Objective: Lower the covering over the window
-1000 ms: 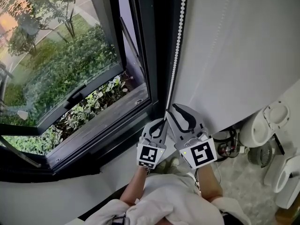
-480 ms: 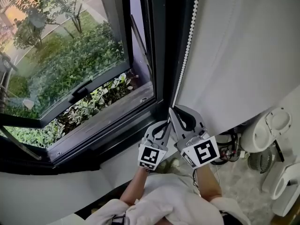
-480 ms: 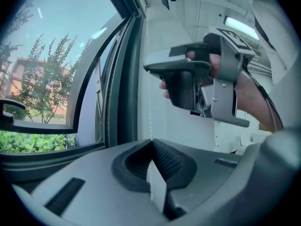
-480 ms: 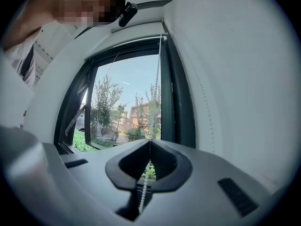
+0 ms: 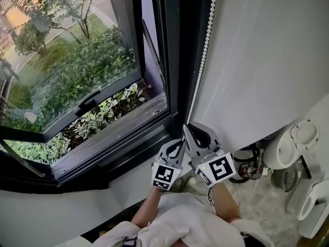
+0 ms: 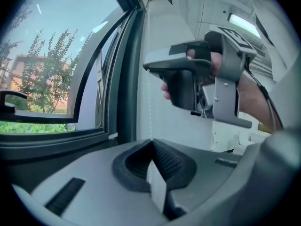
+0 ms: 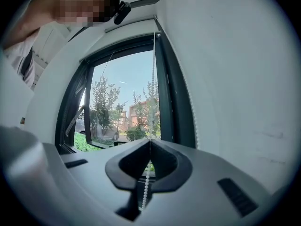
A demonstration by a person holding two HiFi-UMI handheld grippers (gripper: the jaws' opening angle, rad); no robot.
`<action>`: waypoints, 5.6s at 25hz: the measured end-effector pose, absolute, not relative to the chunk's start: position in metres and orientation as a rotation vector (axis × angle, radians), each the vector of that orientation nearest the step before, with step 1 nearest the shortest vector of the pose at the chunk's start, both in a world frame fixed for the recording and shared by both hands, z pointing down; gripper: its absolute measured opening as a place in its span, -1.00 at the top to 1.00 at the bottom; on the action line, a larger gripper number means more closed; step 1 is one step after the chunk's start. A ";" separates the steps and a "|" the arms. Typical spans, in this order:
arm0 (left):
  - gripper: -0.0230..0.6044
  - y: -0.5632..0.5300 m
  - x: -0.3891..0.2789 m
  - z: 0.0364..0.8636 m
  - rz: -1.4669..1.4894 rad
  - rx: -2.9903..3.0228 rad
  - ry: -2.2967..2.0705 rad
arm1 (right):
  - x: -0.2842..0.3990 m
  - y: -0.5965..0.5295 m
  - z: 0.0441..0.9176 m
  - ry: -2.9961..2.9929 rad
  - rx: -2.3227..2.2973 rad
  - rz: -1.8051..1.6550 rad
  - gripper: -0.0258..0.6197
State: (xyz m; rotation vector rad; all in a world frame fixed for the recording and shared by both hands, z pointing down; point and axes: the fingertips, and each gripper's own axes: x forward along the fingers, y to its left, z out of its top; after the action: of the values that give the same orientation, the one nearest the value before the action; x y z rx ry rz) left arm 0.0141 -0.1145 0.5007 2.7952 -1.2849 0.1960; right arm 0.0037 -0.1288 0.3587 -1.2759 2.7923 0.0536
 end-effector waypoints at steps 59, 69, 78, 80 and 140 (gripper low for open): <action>0.60 -0.089 -0.019 0.555 0.281 2.687 -1.226 | -0.004 -0.108 0.516 2.984 -1.234 -0.372 0.93; 0.60 -0.101 -0.026 0.417 0.050 2.853 -1.282 | -0.004 -0.108 0.515 2.981 -1.234 -0.373 0.93; 0.60 -0.112 -0.002 0.342 -0.066 3.008 -1.257 | -0.002 -0.108 0.514 2.981 -1.246 -0.369 0.93; 0.60 -0.115 0.003 0.331 -0.082 3.030 -1.256 | -0.003 -0.108 0.514 2.983 -1.246 -0.366 0.93; 0.87 -0.118 0.020 0.462 0.104 2.831 -1.130 | -0.001 -0.090 0.669 3.170 -1.319 -0.817 0.93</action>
State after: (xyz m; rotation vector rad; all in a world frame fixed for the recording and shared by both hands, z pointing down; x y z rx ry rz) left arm 0.0201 -0.1179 0.4616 2.8311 -1.1297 0.1044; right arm -0.0007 -0.0895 0.6690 -1.3188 3.1696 -0.8173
